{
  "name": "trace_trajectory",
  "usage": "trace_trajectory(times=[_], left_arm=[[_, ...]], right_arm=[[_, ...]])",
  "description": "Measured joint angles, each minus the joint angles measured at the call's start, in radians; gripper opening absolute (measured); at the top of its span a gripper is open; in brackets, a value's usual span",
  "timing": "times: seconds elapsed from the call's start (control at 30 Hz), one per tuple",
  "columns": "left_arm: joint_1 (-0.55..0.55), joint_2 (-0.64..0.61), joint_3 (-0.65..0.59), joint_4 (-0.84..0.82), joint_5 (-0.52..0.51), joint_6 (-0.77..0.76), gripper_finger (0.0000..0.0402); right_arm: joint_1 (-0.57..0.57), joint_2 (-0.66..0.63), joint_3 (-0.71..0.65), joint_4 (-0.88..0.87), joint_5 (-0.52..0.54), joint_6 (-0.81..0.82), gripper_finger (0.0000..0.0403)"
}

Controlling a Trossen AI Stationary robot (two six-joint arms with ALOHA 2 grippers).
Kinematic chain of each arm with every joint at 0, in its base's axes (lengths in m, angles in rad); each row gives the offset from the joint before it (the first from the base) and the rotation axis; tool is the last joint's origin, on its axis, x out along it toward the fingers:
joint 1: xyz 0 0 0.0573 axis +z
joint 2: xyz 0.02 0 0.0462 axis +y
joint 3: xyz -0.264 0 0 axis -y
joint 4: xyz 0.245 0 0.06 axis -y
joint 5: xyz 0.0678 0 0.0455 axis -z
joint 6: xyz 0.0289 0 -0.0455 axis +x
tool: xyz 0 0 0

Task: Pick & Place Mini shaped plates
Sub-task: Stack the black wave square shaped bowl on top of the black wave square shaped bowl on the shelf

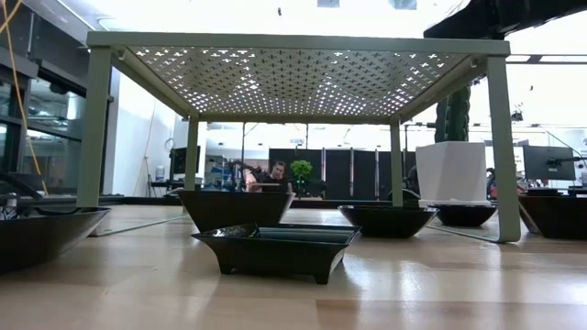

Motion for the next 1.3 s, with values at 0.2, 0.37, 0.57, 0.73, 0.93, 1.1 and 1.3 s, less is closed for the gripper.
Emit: trace_trajectory(times=[0.2, 0.37, 0.57, 0.73, 0.93, 1.1, 1.3], left_arm=[[0.000, 0.001, 0.000, -0.021, 0.153, 0.435, 0.0001], [0.000, -0.004, -0.001, -0.170, 0.322, 0.500, 0.0001], [0.000, -0.011, 0.000, -0.355, 0.315, 0.574, 0.0001], [0.000, -0.016, 0.000, -0.462, 0.429, 0.543, 0.0001], [0.048, -0.065, 0.061, -0.842, 0.608, 0.276, 0.0001], [0.149, -0.075, 0.216, -1.174, 0.856, 0.080, 0.0001], [0.276, -0.047, 0.318, -1.352, 1.186, 0.009, 0.0001]], right_arm=[[0.000, 0.000, 0.000, 0.000, 0.000, 0.000, 0.0193], [0.000, 0.000, 0.000, 0.000, 0.000, 0.000, 0.0193], [0.000, 0.000, 0.000, 0.000, 0.000, 0.000, 0.0193], [0.000, 0.000, 0.000, 0.000, 0.000, -0.002, 0.0193], [-0.001, 0.000, 0.000, 0.001, -0.002, -0.190, 0.0193], [-0.001, 0.000, 0.000, 0.002, -0.002, -0.207, 0.0193], [-0.001, 0.000, 0.000, 0.009, -0.010, -0.031, 0.0193]])
